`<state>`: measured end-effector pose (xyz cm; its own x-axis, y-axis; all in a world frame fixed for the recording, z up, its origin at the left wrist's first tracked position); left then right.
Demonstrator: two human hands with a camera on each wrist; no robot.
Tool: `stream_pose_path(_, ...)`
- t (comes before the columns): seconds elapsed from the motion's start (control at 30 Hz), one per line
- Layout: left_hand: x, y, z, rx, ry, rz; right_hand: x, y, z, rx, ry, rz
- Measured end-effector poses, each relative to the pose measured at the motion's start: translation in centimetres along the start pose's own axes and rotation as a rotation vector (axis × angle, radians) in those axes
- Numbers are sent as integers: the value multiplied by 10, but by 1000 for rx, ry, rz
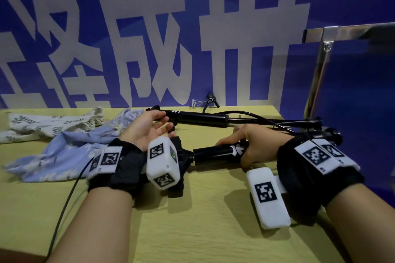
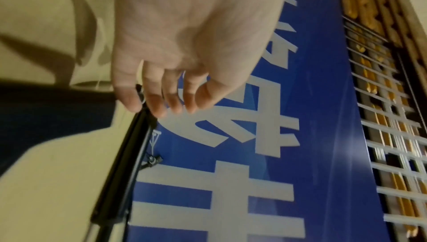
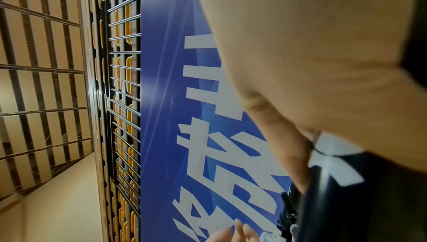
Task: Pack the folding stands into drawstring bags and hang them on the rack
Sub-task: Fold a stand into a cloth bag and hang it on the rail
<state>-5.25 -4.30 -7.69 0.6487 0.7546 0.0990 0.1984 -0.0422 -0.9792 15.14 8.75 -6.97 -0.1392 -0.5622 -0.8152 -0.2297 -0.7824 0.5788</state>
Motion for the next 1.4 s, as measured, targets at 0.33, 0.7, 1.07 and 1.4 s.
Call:
stream_pose_path(0.33,10,15,4,-53,17,957,3,-4,4,125,14,137)
stream_pose_path(0.7,31,9,5,53,10,1446,12,17,9,100,29,163)
stream_pose_path(1.07,35,-7,-17,252,-48,315,26,29,18,54,8,178)
stream_pose_path(1.4,12,-15,-32,6,53,933,27,19,15,-105,-137,328)
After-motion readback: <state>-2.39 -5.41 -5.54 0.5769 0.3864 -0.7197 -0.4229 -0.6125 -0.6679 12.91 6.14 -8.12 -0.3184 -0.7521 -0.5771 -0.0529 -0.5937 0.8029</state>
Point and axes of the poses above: each hand's wrist, its own z-axis towards the middle knuckle, its own x-axis out of the palm, y = z × x, the point moved 1 cm from there along z, towards the middle knuckle, and after that the axes turned 14 degrees about z, right-handed, at the moved point
